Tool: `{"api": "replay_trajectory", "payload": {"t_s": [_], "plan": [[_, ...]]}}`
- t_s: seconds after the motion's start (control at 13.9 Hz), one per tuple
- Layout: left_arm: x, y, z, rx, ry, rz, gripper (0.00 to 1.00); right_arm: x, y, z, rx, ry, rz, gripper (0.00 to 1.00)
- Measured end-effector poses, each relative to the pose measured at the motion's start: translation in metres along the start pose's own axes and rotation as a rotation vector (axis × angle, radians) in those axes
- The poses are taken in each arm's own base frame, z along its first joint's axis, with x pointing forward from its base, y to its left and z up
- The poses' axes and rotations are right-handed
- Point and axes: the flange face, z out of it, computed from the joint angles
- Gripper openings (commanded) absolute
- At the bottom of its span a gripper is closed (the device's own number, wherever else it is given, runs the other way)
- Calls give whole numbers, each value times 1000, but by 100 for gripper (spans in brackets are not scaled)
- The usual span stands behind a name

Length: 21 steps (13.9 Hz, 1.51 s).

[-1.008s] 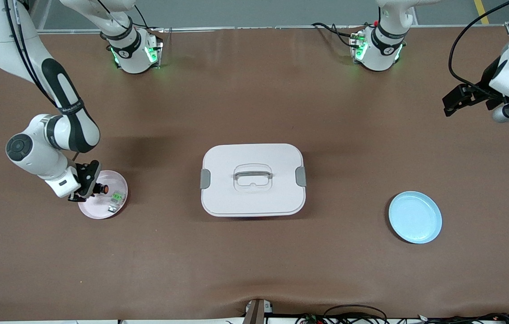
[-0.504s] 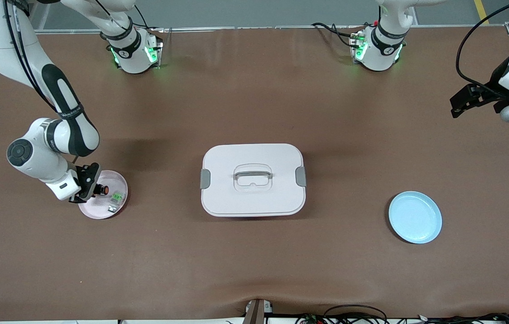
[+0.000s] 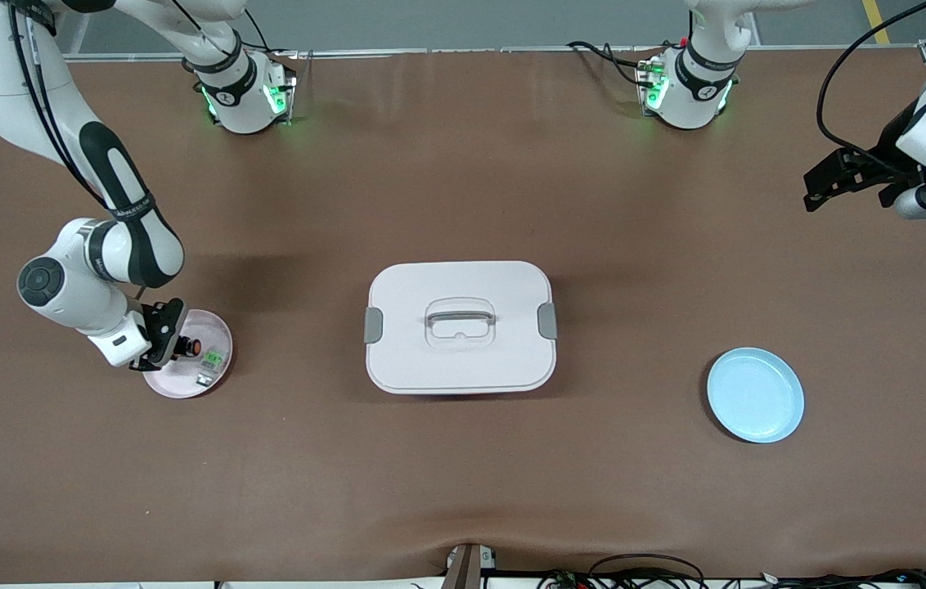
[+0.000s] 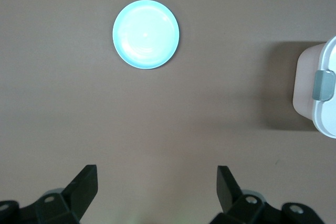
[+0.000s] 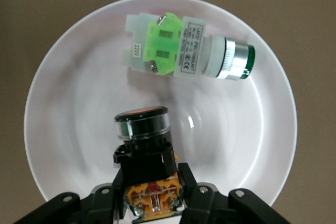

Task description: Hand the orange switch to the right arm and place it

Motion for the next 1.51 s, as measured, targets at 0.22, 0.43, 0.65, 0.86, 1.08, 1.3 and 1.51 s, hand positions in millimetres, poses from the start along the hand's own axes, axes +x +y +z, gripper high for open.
{"api": "replay_trajectory", "payload": {"t_s": [0.22,0.43,0.65,0.86,1.08,1.3,1.51], "plan": [[-1,0,-2,0,-1,0,100,-1,2,1,0,6,35,100],[-3,-2,-7,1,-7,-3,100,-1,5,5,2,9,46,100],[-6,-7,-14,2,-11,-11,100,-1,6,7,4,9,49,100],[-7,-7,-15,3,-16,-12,100,1,9,4,23,10,49,100],[-7,-7,-15,3,-18,-12,100,4,25,-14,82,12,51,100],[-8,-7,-16,3,-20,-11,100,6,40,-38,122,13,76,100],[-11,-7,-17,6,-39,-11,100,7,48,-61,119,9,181,100]]}}
